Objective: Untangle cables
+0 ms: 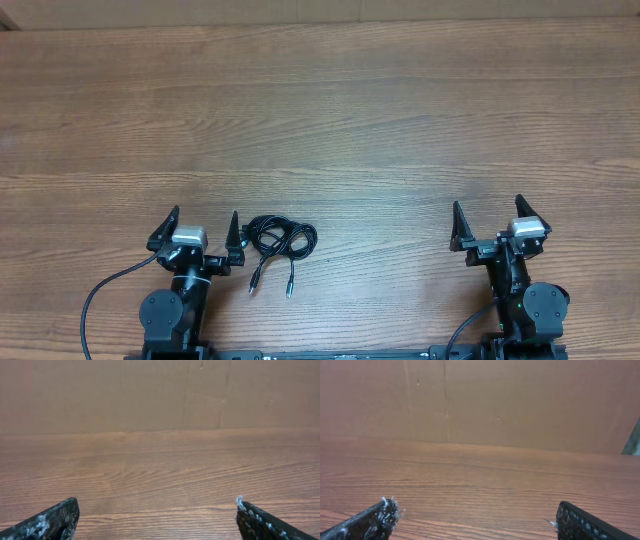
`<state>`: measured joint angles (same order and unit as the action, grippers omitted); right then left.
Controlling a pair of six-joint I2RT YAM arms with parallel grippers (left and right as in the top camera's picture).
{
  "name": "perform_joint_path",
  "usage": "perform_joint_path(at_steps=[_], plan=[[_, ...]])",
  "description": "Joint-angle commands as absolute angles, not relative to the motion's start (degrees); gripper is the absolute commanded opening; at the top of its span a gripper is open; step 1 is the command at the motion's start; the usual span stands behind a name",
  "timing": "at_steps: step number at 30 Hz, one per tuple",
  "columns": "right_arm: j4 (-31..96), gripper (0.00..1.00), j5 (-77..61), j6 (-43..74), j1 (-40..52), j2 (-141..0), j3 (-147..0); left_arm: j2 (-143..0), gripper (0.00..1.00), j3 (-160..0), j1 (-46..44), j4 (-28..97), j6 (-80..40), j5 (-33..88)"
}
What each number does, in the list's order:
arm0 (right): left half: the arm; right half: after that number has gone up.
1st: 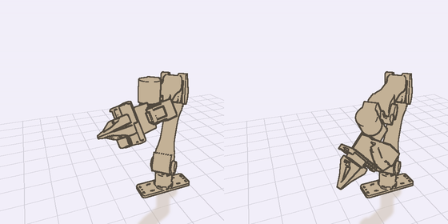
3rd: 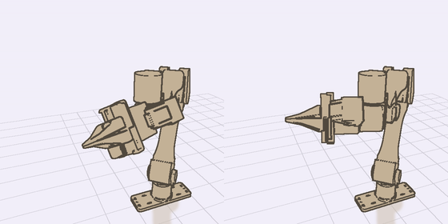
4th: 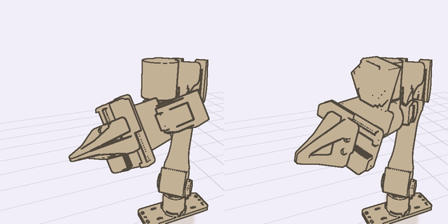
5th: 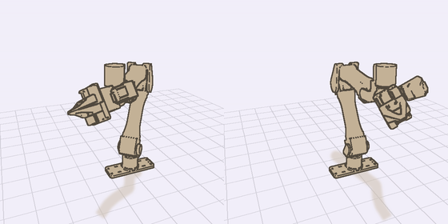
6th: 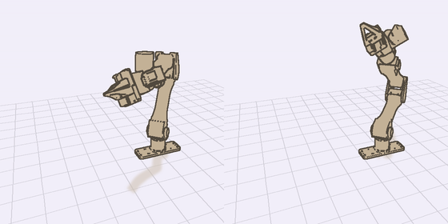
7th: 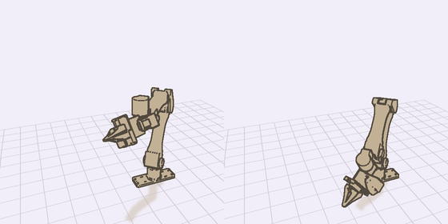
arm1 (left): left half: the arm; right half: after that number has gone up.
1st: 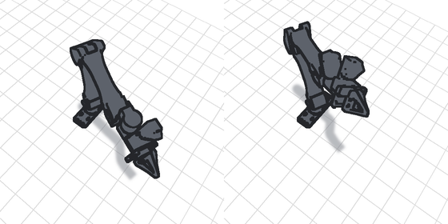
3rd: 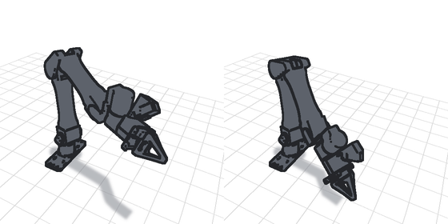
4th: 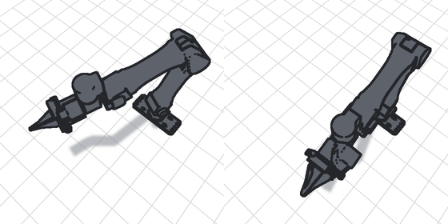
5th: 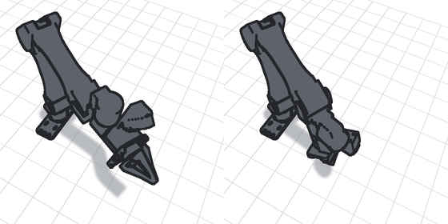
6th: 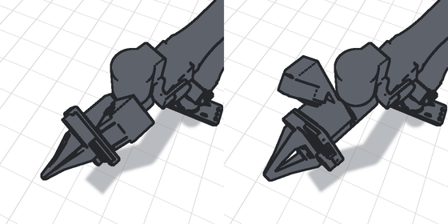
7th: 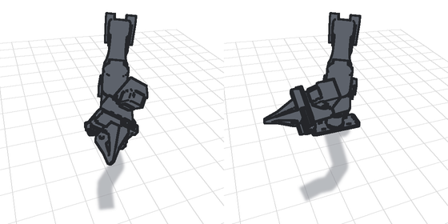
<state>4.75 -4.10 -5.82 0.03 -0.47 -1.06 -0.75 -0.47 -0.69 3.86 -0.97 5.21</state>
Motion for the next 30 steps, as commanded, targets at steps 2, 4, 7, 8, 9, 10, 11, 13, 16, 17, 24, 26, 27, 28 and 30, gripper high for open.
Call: perform_joint_path(at_steps=[2, 4, 7, 8, 9, 10, 11, 13, 16, 17, 24, 26, 27, 28, 30], plan=[[4.58, 1.00, -3.95, -5.87, -0.12, -0.16, -0.47, -0.30, 1.00, -0.30, -0.30, 3.99, -3.03, 6.46], [4.60, 1.00, -3.95, -5.87, -0.12, -0.16, -0.47, -0.32, 1.00, -0.30, -0.30, 4.01, -3.31, 6.46], [4.60, 1.00, -3.95, -5.87, -0.12, -0.16, -0.47, -0.32, 1.00, -0.36, -0.30, 4.10, -4.08, 6.44], [4.60, 1.00, -3.95, -5.87, -0.12, -0.16, -0.47, -0.32, 1.00, -0.43, -0.30, 4.27, -4.60, 6.46], [4.60, 1.00, -3.95, -5.87, -0.12, -0.16, -0.47, -0.32, 1.00, -0.60, -0.30, 4.58, -4.99, 6.48], [4.60, 1.00, -3.95, -5.87, -0.12, -0.16, -0.47, -0.32, 1.00, -0.84, -0.30, 5.04, -4.99, 6.48], [4.60, 1.00, -3.95, -5.87, -0.12, -0.16, -0.47, -0.32, 1.00, -1.26, -0.30, 5.80, -4.99, 6.46], [4.60, 1.00, -3.97, -5.87, -0.12, -0.16, -0.47, -0.32, 1.00, -3.05, -0.30, 9.06, -4.95, 6.42], [4.60, 1.00, -3.95, -5.87, -0.12, -0.16, -0.47, -0.32, 1.00, -5.67, -0.30, 13.76, -4.93, 6.35], [4.60, 1.00, -3.95, -5.87, -0.12, -0.16, -0.47, -0.36, 1.00, -6.33, -0.30, 15.00, -4.93, 6.17], [4.60, 1.00, -3.95, -5.87, -0.12, -0.16, -0.47, -7.38, 1.00, -11.31, -0.30, 19.44, -4.67, 5.13], [4.60, 1.00, -3.95, -5.87, -0.12, -0.16, -0.47, -12.12, 1.00, -12.64, -0.30, 18.85, -4.67, 5.15], [4.60, 1.00, -3.95, -5.87, -0.12, -0.16, -0.47, -14.20, 1.00, -13.23, -0.30, 18.55, -4.67, 5.26], [4.58, 1.00, -3.97, -5.87, -0.12, -0.16, -0.47, -16.21, 1.00, -13.85, -0.30, 18.26, -4.64, 5.45], [4.60, 1.00, -3.97, -5.87, -0.12, -0.16, -0.47, -21.56, 1.00, -15.79, -0.30, 18.13, -4.03, 5.85]])
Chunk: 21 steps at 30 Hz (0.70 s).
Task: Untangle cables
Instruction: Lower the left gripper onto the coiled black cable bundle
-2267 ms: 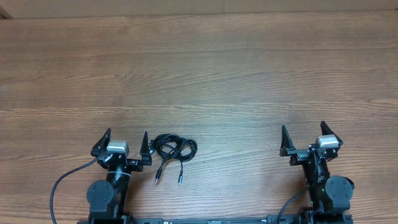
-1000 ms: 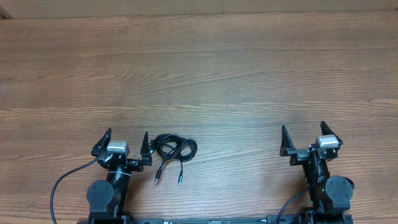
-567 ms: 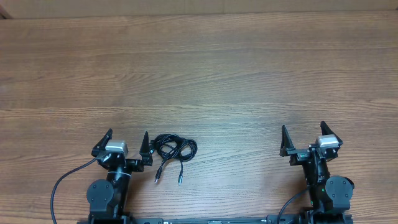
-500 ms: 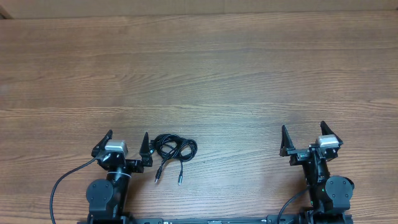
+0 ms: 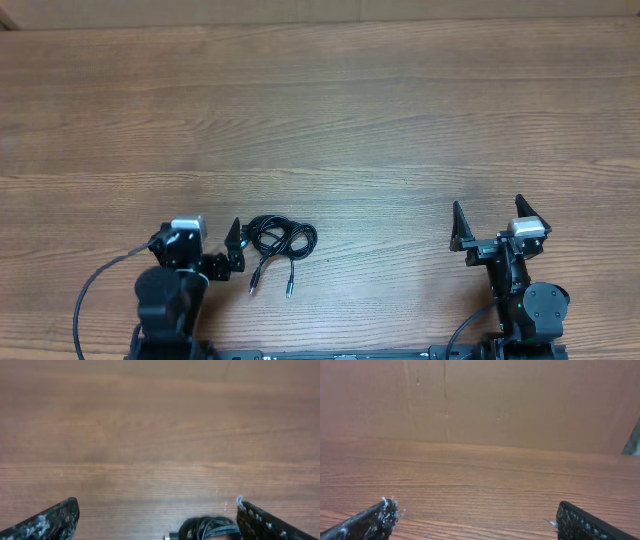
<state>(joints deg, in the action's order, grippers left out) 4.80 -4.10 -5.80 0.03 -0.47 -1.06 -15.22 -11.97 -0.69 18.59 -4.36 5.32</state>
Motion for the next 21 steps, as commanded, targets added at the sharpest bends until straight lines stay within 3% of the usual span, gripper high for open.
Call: perform_joint_path(at_steps=[1, 15, 21], plan=[[4.58, 1.00, -3.95, -5.87, -0.12, -0.16, -0.47, -23.57, 1.00, -16.56, -0.30, 18.15, -3.79, 5.96], [4.60, 1.00, -3.97, -5.87, -0.12, -0.16, -0.47, -66.24, 1.00, -36.21, -0.40, 26.06, -1.67, 8.86], [4.58, 1.00, -3.95, -5.87, -0.12, -0.16, -0.47, -75.05, 1.00, -40.10, -0.40, 28.12, -1.41, 11.42]])
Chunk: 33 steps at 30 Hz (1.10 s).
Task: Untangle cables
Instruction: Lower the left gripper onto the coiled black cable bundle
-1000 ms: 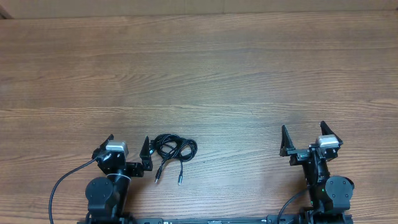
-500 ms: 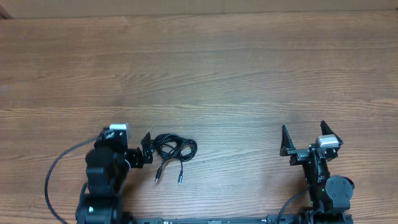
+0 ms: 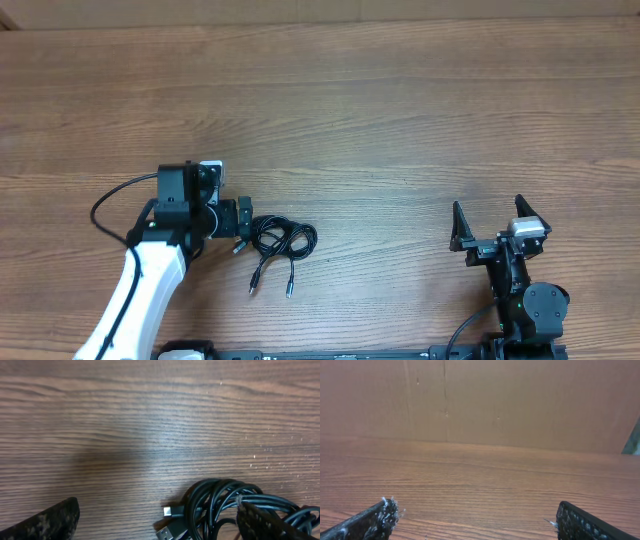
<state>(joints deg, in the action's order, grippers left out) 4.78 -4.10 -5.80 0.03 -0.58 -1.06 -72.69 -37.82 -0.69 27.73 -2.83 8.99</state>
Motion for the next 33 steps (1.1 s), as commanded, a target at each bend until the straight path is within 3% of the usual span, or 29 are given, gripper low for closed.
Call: perform_joint_path(at_steps=[1, 33], plan=[[4.58, 1.00, -3.95, -5.87, -0.12, -0.16, -0.47, -76.12, 1.00, -40.40, -0.40, 28.12, -1.08, 12.14], [4.58, 1.00, -3.95, -5.87, -0.12, -0.16, -0.47, -79.99, 1.00, -41.04, -11.07, 25.23, 5.19, 11.92]])
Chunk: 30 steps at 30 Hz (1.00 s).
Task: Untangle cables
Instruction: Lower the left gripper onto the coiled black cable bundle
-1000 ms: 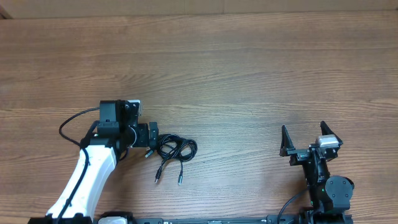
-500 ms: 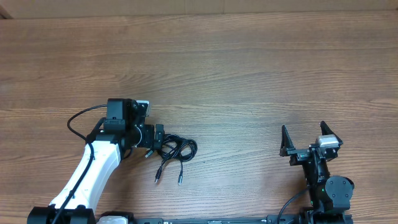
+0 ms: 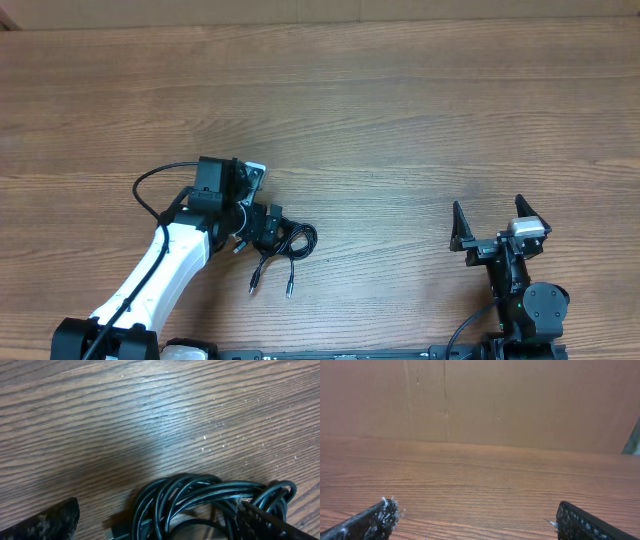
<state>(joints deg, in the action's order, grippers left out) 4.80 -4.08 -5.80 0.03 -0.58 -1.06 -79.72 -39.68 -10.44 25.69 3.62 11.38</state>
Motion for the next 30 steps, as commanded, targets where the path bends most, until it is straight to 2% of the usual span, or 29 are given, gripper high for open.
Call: perform_joint_path(at_steps=[1, 30], plan=[[4.60, 1.00, -3.95, -5.87, -0.12, -0.16, -0.47, -79.99, 1.00, -41.04, -11.07, 25.19, 5.19, 12.05], [4.60, 1.00, -3.95, -5.87, -0.12, -0.16, -0.47, -79.99, 1.00, -41.04, -11.07, 21.67, 0.91, 12.10]])
